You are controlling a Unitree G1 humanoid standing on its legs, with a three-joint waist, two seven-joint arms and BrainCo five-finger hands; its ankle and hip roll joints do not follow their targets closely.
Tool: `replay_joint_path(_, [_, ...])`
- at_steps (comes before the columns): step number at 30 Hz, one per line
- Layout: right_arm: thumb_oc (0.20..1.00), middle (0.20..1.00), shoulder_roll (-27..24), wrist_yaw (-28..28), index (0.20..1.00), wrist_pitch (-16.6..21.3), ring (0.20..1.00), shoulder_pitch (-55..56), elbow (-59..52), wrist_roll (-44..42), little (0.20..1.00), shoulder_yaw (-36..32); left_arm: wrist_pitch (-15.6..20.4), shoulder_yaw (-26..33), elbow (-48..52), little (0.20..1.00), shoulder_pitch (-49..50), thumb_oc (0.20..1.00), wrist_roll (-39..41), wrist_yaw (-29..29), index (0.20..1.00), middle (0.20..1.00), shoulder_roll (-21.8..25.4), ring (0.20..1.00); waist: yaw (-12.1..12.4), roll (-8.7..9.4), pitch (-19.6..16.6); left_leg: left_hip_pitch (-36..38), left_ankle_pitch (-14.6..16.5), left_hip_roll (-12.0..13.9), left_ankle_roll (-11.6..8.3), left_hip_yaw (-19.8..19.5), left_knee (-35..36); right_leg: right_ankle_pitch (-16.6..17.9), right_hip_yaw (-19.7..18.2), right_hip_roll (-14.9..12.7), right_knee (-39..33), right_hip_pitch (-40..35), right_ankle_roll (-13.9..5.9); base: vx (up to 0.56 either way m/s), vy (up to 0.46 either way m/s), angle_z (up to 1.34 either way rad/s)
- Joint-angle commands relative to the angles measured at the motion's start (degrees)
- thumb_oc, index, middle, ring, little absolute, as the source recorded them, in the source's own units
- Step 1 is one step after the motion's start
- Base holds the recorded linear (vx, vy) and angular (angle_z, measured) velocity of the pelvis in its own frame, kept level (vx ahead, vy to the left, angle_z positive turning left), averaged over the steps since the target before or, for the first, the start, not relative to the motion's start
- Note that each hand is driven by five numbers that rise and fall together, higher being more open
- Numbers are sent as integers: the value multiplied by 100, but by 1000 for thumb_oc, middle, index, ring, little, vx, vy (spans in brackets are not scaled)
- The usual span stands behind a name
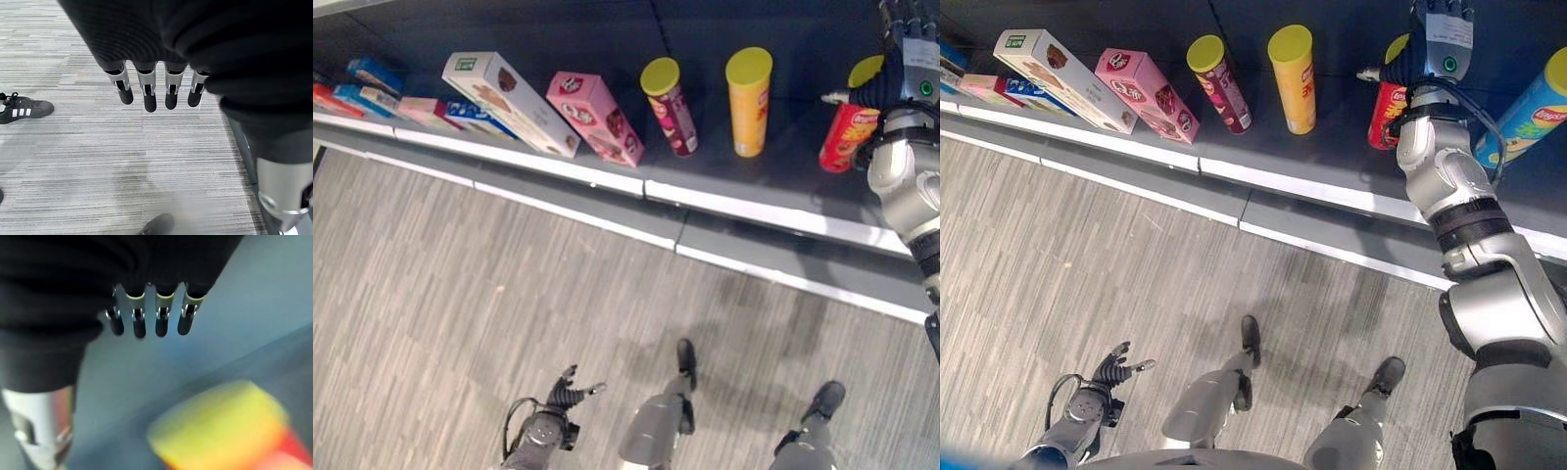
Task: Put the goods on the table back onto the shelves and tidy them up.
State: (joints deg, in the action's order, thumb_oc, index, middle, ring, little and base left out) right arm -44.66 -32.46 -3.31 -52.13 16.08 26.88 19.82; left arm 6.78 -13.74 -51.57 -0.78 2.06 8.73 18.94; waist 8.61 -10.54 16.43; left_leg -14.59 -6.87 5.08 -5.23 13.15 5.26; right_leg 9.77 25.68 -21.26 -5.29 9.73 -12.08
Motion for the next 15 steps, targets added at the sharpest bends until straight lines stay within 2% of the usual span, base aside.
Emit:
replay_joint_path(1, [1000, 1000, 171, 21, 1000, 374, 1000, 200, -405, -215, 1000, -293, -95, -267, -334, 1000, -335, 1000, -107, 139, 1000, 1000, 215, 1000, 94, 212, -79, 186, 171, 179, -405, 142, -26, -116, -181, -332, 691, 104, -266, -11, -21, -6])
replay_joint_path(3, [1000, 1000, 517, 457, 1000, 809, 1000, 1247, -1273, -762, 1000, -501, -147, -151, -299, 1000, -338, 1000, -224, 97, 1000, 1000, 164, 1000, -113, 342, -109, 277, 202, 229, -410, 229, -26, -130, -209, -285, 666, 68, -251, -4, -41, -7])
replay_joint_path(4, [1000, 1000, 792, 1005, 1000, 1180, 1000, 2251, -1932, -1508, 1000, -700, -218, -62, -285, 1000, -290, 1000, -347, 40, 1000, 1000, 149, 1000, -261, 475, -165, 385, 214, 277, -422, 304, -26, -167, -231, -227, 628, 0, -231, 0, -60, -6])
replay_joint_path(6, [1000, 1000, 909, 1554, 1000, 1471, 1000, 3108, -2332, -2222, 1000, -882, -234, 39, -198, 1000, -205, 1000, -491, -39, 1000, 1000, 154, 1000, -386, 597, -211, 507, 219, 329, -447, 386, -26, -208, -256, -175, 577, -89, -214, 11, -50, -10])
replay_joint_path(7, [1000, 1000, 909, 1570, 1000, 1463, 1000, 3144, -2358, -2229, 1000, -905, -235, 26, -192, 1000, -193, 1000, -492, -40, 1000, 1000, 160, 1000, -373, 600, -217, 516, 221, 329, -448, 389, -26, -207, -257, -174, 571, -99, -215, 3, -69, -26])
replay_joint_path(8, [1000, 1000, 995, 2406, 1000, 1748, 1000, 4020, -2589, -3275, 1000, -970, -183, 157, -159, 1000, -137, 1000, -645, -167, 1000, 1000, 178, 1000, -548, 730, -261, 652, 207, 400, -483, 474, -26, -290, -297, -75, 560, -180, -187, -10, -79, -27])
replay_joint_path(11, [1000, 1000, 943, 3368, 1000, 1745, 1000, 5036, -2556, -4086, 1000, -978, -139, 282, -222, 1000, -56, 1000, -753, -319, 1000, 1000, 196, 1000, -710, 888, -391, 887, 208, 493, -545, 574, -27, -382, -339, 57, 516, -361, -155, 20, -95, -28])
replay_joint_path(13, [1000, 1000, 817, 3850, 1000, 1607, 1000, 5578, -2159, -4241, 1000, -946, -85, 349, -368, 1000, -55, 1000, -783, -433, 1000, 1000, 176, 1000, -833, 966, -480, 1067, 208, 562, -574, 648, -41, -463, -407, 160, 513, -499, -123, 19, -71, -44])
replay_joint_path(15, [1000, 1000, 712, 4073, 1000, 1494, 1000, 6005, -1777, -4121, 1000, -989, -68, 393, -486, 1000, -42, 1000, -825, -520, 1000, 1000, 160, 1000, -920, 1022, -590, 1226, 208, 632, -599, 718, -57, -543, -441, 247, 514, -619, -99, 34, -87, -31])
